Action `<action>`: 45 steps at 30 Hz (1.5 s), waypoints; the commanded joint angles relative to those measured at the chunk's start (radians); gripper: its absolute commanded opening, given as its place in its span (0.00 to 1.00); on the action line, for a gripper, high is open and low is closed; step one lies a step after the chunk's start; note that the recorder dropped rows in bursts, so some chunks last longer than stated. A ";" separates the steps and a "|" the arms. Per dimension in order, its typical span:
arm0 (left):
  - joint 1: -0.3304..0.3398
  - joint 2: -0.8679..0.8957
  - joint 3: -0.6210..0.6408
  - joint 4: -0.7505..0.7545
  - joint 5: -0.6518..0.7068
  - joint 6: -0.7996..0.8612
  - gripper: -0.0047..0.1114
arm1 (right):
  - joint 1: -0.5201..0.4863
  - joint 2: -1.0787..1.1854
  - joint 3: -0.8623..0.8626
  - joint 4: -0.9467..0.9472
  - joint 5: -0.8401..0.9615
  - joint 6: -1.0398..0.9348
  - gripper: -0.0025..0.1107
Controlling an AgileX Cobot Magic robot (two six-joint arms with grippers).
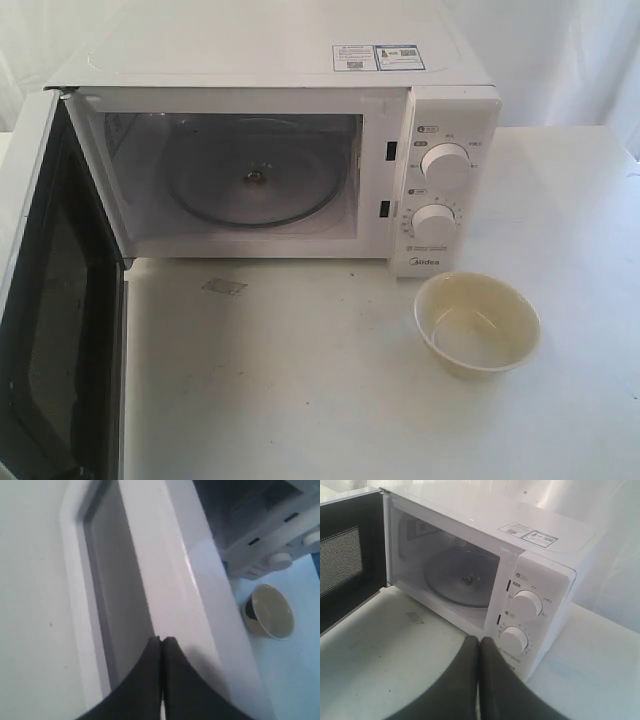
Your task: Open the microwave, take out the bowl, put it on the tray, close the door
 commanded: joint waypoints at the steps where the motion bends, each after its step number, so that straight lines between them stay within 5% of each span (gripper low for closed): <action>1: -0.002 0.136 -0.006 -0.293 -0.051 0.269 0.04 | 0.001 -0.005 0.008 0.006 -0.008 -0.001 0.02; 7: -0.002 0.354 -0.006 -0.834 0.084 0.937 0.04 | 0.001 -0.005 0.008 0.040 -0.021 -0.001 0.02; 12: -0.002 0.383 -0.006 -0.991 0.144 1.178 0.04 | 0.001 -0.005 0.008 0.140 -0.027 -0.035 0.02; 19: -0.002 0.344 -0.003 -0.887 0.067 1.182 0.04 | 0.001 0.006 0.008 0.398 -0.038 -0.322 0.02; 28: -0.002 0.235 0.145 -0.956 -0.390 1.162 0.04 | 0.001 0.286 0.008 0.608 -0.245 -0.542 0.02; 34: -0.002 0.165 0.162 -0.900 -0.316 1.147 0.04 | 0.001 0.519 0.005 0.610 -0.660 -0.531 0.02; 45: -0.002 0.158 0.162 -0.731 -0.309 0.939 0.04 | -0.001 0.983 -0.248 0.612 -0.775 -0.543 0.02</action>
